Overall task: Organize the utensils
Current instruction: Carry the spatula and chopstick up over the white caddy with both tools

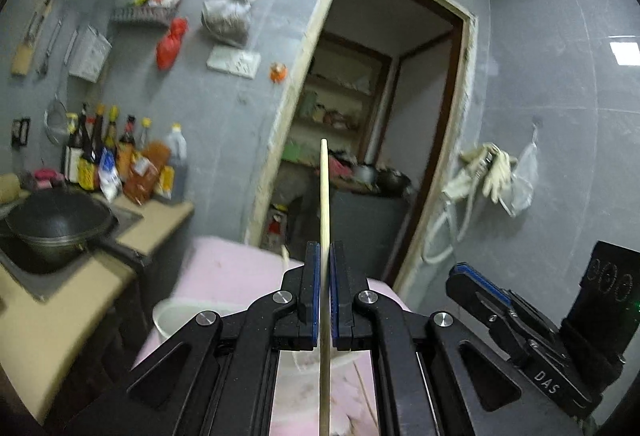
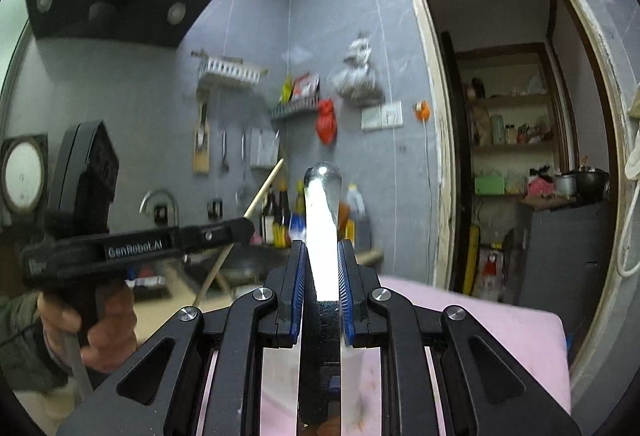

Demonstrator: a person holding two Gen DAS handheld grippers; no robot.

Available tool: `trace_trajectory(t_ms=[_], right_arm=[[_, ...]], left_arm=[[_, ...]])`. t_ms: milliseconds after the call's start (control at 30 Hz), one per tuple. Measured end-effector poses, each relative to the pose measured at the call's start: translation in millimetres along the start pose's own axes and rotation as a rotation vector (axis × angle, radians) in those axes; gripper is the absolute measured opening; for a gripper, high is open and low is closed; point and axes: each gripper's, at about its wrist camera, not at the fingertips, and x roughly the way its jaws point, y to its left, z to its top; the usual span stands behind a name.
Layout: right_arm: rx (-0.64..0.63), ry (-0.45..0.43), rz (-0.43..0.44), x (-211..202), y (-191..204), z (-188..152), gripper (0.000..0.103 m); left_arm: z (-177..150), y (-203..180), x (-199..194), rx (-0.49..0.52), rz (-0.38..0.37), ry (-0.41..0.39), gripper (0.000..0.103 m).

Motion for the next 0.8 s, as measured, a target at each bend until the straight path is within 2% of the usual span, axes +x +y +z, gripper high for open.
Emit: trace_trajectory(t_ms=[167,267,433,600,800], right_arm=[[0.029,-0.089,-0.008,23,0,15,0.014],[0.079,-0.142,0.021,34,-6,17,0.014],[0.132,-0.243,0.039,48,-10,10,0.014],[0.138,-0.266,0.029,59,-10,-2,0.014],[0.159,-0.262,0.027,70,-13,-16,0.014]], left_arm=[[21,20,11,0.019,0.057,-0.055,0.002],[32,39,14,0.005,0.078,-0.095,0.002],[43,81,14,-0.087,0.105,-0.172,0.002],[40,116,21,-0.154,0.134,-0.207,0.002],[19,137,42,-0.24,0.127,-0.19,0.002]])
